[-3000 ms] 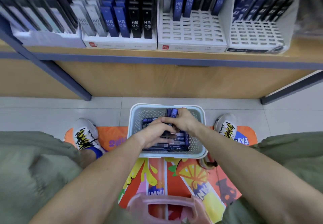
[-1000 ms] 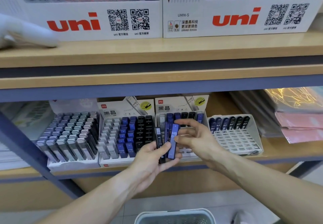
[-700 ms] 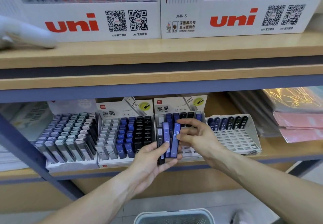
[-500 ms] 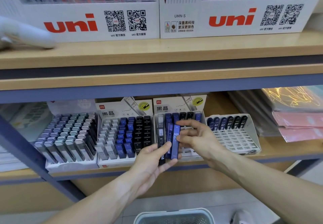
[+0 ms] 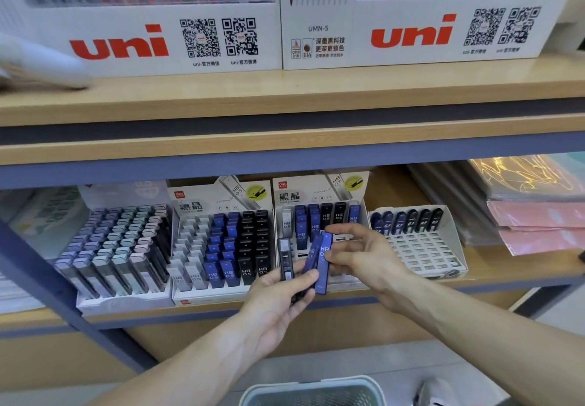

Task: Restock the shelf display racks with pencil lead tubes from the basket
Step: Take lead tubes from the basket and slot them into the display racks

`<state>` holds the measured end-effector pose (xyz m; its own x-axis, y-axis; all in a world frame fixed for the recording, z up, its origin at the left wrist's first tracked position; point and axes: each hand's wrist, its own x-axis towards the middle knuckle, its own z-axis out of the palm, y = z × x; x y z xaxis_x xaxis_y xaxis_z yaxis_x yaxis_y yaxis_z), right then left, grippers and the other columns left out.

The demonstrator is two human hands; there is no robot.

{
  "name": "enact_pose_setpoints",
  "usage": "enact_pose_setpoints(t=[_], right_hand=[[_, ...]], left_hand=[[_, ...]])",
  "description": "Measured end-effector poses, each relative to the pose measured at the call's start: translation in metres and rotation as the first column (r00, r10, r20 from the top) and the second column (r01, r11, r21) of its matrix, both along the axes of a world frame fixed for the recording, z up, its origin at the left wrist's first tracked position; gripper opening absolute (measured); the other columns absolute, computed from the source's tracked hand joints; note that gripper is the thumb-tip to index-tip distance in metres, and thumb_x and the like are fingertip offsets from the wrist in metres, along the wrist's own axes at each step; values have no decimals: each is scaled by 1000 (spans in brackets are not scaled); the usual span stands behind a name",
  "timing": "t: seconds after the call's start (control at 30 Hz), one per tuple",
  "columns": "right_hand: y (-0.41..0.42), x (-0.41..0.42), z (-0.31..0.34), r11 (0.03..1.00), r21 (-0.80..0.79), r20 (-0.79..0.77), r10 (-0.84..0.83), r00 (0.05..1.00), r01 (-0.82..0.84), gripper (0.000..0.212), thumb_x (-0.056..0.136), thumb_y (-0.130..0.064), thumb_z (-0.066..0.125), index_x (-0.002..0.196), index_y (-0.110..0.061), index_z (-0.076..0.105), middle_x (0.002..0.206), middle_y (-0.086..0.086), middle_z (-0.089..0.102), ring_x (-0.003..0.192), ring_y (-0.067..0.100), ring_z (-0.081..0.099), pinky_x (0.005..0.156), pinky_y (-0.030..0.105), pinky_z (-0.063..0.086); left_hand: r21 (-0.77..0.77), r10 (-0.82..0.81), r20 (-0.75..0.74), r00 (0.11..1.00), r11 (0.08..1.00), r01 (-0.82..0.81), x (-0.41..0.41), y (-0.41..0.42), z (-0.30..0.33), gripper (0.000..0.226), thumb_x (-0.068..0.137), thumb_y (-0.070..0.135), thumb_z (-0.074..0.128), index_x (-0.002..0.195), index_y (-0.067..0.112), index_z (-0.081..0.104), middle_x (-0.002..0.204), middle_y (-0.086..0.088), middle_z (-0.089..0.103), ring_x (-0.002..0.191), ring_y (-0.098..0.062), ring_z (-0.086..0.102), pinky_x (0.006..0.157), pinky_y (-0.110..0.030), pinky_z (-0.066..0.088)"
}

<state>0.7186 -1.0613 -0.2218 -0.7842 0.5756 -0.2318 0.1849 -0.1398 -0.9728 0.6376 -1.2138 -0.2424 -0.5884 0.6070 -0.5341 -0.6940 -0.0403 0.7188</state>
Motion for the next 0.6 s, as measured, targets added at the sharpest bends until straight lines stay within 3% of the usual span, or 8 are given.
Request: enact_pose_setpoints(t=[0.27, 0.43, 0.6], right_hand=[[1, 0, -2, 1000, 24, 4, 0, 1000, 0, 38, 88, 8, 69, 117, -17, 67, 92, 12, 78, 88, 27, 76, 79, 34, 63], [2, -2, -1, 994, 77, -23, -73, 997, 74, 35, 89, 9, 68, 114, -16, 66, 89, 10, 78, 81, 18, 77, 67, 23, 59], [12, -14, -4, 922, 327, -84, -191, 978, 208, 33, 91, -2, 70, 107, -29, 63, 86, 0, 77, 83, 14, 74, 77, 29, 57]], left_hand=[[24, 22, 52, 998, 999, -23, -2, 3, -4, 79, 71, -10, 83, 141, 1, 48, 105, -17, 77, 91, -24, 76, 63, -25, 61], [5, 42, 23, 999, 999, -42, -2, 6, -4, 37, 85, -7, 73, 121, -3, 63, 104, -18, 77, 99, -26, 73, 70, -29, 62], [-30, 88, -30, 996, 996, -89, -3, 7, -5, 21, 99, -6, 56, 119, -5, 63, 104, -24, 75, 99, -33, 75, 84, -36, 61]])
